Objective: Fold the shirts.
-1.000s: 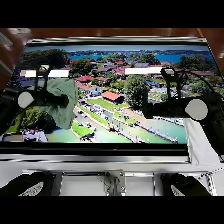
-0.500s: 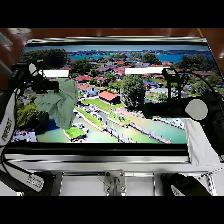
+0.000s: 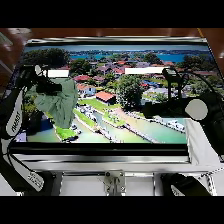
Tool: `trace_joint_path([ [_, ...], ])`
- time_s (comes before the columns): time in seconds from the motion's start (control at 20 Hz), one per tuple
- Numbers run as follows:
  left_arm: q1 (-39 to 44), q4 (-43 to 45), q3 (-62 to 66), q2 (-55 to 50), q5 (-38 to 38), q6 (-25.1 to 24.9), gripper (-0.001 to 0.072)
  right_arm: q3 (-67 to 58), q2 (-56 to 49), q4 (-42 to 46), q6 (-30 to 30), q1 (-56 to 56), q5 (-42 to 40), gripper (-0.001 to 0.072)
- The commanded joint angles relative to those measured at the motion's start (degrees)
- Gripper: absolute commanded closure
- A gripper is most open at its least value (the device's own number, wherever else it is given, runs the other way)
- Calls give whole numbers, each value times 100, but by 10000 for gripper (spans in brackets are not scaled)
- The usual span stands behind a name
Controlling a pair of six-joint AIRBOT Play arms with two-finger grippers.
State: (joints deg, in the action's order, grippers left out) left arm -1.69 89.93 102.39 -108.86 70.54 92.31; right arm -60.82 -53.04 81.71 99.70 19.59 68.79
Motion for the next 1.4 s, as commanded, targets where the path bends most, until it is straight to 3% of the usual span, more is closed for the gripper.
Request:
trace_joint_path([
  [0.0, 225, -960, 90, 772, -216, -601, 672, 0, 4, 162, 4, -2, -221, 119],
  [0.25, 1565, -1307, 90, 3016, -826, -640, 673, 0, 4, 485, -9, -9, -988, 119],
  [0.45, 2787, -1303, 76, 3995, -599, -28, 672, -20, 42, 789, -162, -9, -455, 118],
  [0.65, 4065, -1283, -339, 3956, -509, 608, 673, -20, 417, 1040, -446, -9, 658, 118],
  [0.85, 5174, -1283, -1613, 3545, -1539, 1403, 672, -17, 879, 1534, -505, -9, 1893, 119],
  [1.0, 5692, -1311, -2277, 2909, -2332, 1838, 670, -17, 1058, 1635, -505, -9, 2260, 119],
  [1.05, 5740, -1403, -2269, 2695, -2365, 1832, 555, -17, 1062, 1633, -503, -9, 2288, 119],
  [1.1, 5720, -1467, -2234, 2555, -2343, 1834, 201, -17, 1064, 1631, -503, -9, 2299, 119],
  [1.15, 5613, -1475, -2194, 2531, -2260, 1832, -4, -17, 1064, 1635, -503, -9, 2297, 119],
  [1.3, 4472, -1346, -2122, 2771, -1794, 1718, 15, -17, 1064, 1755, -507, -9, 2299, 119],
  [1.35, 3971, -1392, -2124, 2879, -1650, 1517, 123, -17, 1064, 1851, -505, -9, 2293, 118],
])
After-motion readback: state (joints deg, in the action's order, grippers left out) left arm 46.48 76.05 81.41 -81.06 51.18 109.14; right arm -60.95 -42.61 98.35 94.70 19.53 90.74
